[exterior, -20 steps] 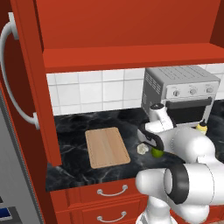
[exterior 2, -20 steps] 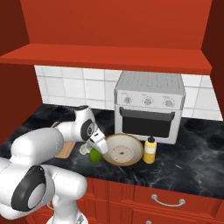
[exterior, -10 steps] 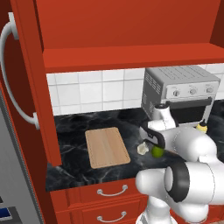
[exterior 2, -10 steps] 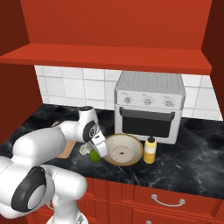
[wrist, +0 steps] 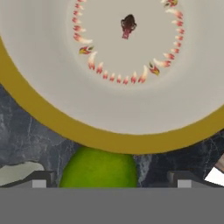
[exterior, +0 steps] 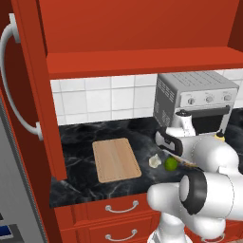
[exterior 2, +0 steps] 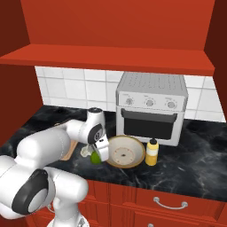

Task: Open the cabinet. Place the bowl and condiment on the counter. Then place the lime and garlic on the cutting board.

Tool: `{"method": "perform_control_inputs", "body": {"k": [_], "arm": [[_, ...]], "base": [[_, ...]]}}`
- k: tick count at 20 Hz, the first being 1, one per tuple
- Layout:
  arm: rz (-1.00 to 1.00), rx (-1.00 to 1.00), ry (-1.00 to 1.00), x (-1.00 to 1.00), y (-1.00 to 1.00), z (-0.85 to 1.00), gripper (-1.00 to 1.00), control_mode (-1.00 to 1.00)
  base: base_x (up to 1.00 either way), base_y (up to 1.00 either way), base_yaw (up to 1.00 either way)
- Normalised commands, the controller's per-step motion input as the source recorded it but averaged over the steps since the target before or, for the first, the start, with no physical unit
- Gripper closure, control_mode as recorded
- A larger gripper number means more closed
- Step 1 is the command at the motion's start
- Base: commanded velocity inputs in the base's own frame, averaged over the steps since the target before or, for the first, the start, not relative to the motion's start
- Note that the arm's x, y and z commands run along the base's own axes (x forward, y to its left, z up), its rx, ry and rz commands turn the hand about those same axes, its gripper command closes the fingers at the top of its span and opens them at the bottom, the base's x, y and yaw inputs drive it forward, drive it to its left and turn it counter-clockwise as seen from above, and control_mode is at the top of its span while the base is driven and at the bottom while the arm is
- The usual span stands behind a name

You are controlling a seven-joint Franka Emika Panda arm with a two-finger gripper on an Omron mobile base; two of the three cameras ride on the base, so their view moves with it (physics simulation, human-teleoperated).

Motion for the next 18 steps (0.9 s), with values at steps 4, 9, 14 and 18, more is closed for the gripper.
{"method": "perform_control_inputs", "body": {"k": [4,9,14,18], "arm": [[-0.11,0.09,0.02,-0.11,0.14,0.00,-1.00,-1.00],[-0.09,0.04,0.01,-0.10,0.04,0.00,-1.00,-1.00],[-0.01,0.00,0.00,0.00,0.00,0.00,-1.00,-1.00],[-0.04,0.00,0.00,0.00,0.00,-0.07,-1.00,-1.00]], "base": [[0.00,0.00,0.00],[0.00,0.00,0.00],[0.00,0.00,0.00],[0.00,0.00,0.00]]}}
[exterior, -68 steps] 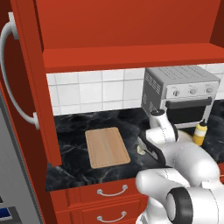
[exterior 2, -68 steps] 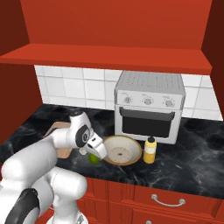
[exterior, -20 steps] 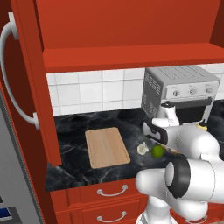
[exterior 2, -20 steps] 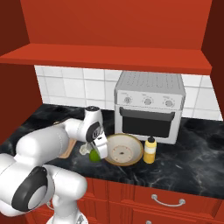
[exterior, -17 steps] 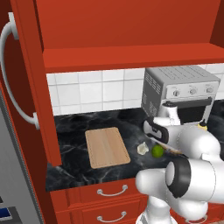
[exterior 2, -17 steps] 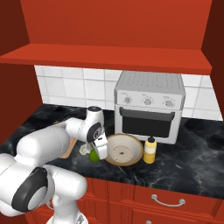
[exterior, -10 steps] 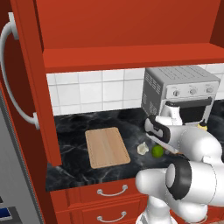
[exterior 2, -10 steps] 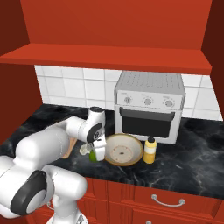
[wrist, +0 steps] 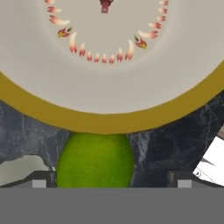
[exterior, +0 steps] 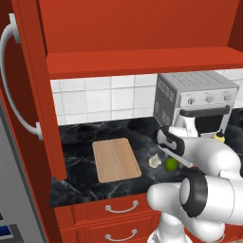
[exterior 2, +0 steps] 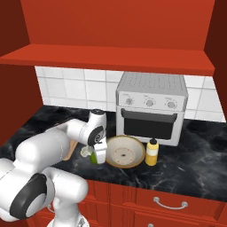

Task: Open the cabinet. Place the bowl and condiment on the counter. Then place the lime and garlic on the cutting board.

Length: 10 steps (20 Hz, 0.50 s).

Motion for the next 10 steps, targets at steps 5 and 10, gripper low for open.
{"method": "perform_control_inputs", "body": {"k": [5,10], "arm": [[-0.06,0.00,0.01,0.00,0.00,-0.17,-1.00,-1.00],[-0.06,0.00,0.02,0.00,0.00,-0.18,-1.00,-1.00]], "base": [[0.00,0.00,0.00],[0.00,0.00,0.00]]}}
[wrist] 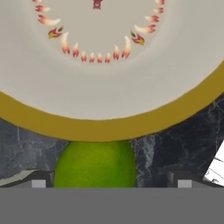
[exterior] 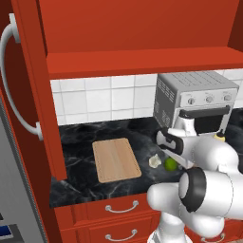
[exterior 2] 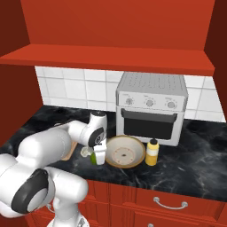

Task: Open the cabinet. Place the bowl and condiment on the counter. Then place the lime and garlic on the cutting board.

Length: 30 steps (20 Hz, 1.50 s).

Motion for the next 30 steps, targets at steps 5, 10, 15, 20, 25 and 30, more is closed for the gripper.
{"method": "perform_control_inputs", "body": {"k": [5,10,15,20,25,30], "arm": [[-0.07,0.00,0.03,-0.03,0.04,-0.20,-1.00,-1.00],[-0.08,0.00,0.06,-0.18,0.20,-0.33,-1.00,-1.00],[-0.08,0.00,0.05,-0.16,0.22,-0.32,-1.00,-1.00],[-0.08,-0.04,0.06,-0.19,0.05,-0.48,-1.00,-1.00],[-0.02,-0.05,0.02,-0.08,0.01,-0.22,1.00,-1.00],[0.00,0.00,0.00,0.00,0.00,0.08,1.00,-1.00]], "base": [[0.00,0.00,0.00],[0.00,0.00,0.00],[0.00,0.00,0.00],[0.00,0.00,0.00],[0.00,0.00,0.00],[0.00,0.00,0.00]]}}
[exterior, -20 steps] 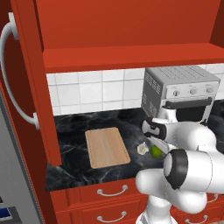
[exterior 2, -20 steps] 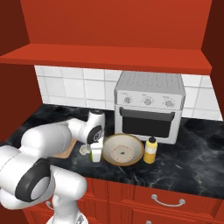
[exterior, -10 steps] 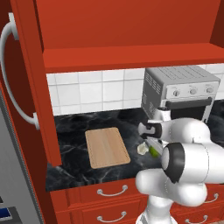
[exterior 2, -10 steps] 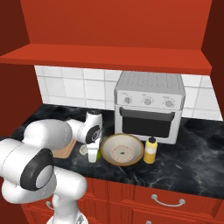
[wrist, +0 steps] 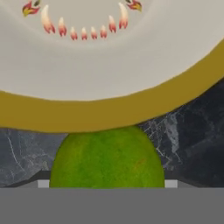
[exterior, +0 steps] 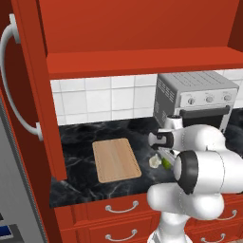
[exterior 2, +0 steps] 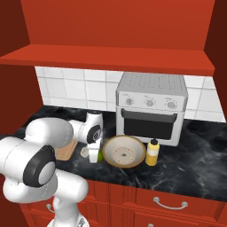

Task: Open the cabinet. Place the bowl and condiment on the counter. Then place the lime and garlic on the cutting board.

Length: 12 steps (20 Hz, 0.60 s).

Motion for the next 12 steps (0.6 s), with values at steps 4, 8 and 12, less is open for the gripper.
{"method": "perform_control_inputs", "body": {"k": [4,8,12], "arm": [[0.00,0.00,0.00,0.00,0.03,0.42,1.00,-1.00],[0.00,0.00,0.00,-0.03,0.10,0.48,1.00,-1.00],[0.00,-0.02,0.00,-0.03,0.28,0.30,1.00,-1.00]], "base": [[0.00,0.00,0.00],[0.00,0.00,0.00],[0.00,0.00,0.00]]}}
